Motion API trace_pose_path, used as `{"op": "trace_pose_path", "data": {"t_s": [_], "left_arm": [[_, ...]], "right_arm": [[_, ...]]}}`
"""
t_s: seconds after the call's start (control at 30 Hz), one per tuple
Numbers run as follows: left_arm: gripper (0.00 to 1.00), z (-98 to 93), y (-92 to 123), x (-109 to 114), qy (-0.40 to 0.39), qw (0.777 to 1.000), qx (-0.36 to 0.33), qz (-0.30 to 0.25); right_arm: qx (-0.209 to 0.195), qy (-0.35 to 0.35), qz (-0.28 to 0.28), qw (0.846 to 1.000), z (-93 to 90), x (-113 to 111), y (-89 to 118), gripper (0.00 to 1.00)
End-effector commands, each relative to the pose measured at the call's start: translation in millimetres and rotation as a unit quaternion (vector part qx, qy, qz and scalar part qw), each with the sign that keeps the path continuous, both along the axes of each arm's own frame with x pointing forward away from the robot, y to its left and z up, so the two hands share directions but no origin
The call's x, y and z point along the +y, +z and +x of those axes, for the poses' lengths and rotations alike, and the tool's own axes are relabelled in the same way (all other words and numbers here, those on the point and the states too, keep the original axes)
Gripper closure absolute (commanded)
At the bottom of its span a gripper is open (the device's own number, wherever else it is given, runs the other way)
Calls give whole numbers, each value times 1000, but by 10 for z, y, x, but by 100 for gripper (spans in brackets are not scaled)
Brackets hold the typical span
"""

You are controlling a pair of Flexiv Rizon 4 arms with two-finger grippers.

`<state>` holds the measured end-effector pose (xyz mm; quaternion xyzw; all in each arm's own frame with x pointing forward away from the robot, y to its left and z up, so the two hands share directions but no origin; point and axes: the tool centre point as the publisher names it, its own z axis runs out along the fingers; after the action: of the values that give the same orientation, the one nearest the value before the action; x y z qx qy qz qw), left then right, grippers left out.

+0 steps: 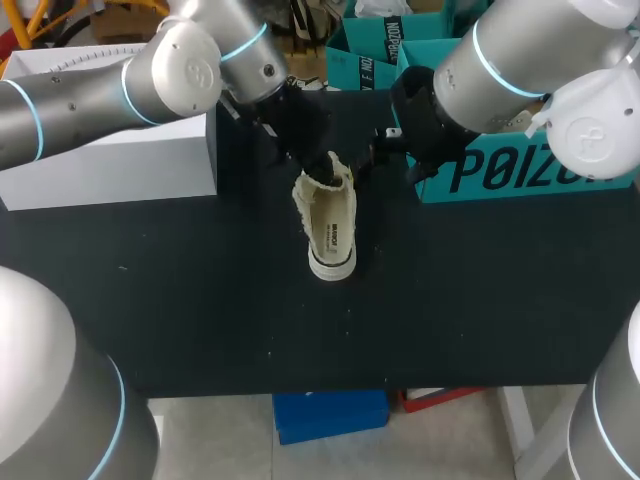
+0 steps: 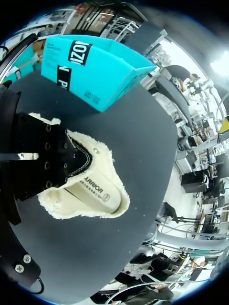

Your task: Take the shoe out of the shoebox, open the shoe tongue, remove and reinsert the insole, then place the shoe into the shoebox

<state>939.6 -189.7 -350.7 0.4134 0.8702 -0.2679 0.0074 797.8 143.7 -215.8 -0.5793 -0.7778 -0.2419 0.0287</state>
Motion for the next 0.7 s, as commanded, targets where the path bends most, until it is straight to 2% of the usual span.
{"op": "trace_pose_path", "data": {"t_s": [0.03,0.23,0.43,0.57,0.7], "left_arm": [[100,-56,-59,17,-6,1000,2,13],[100,-142,-186,22,-15,1000,12,23],[100,-98,-216,-26,-13,1000,13,24],[100,-2,-60,-51,-7,1000,-2,8],[100,143,195,-20,4,1000,-24,-7]], "right_arm": [[0,0,1,1000,4,10,-14,0],[0,0,1,1000,4,10,-14,0],[0,0,1,1000,4,10,-14,0],[0,0,1,1000,4,10,-14,0],[0,0,1,1000,4,10,-14,0]]}}
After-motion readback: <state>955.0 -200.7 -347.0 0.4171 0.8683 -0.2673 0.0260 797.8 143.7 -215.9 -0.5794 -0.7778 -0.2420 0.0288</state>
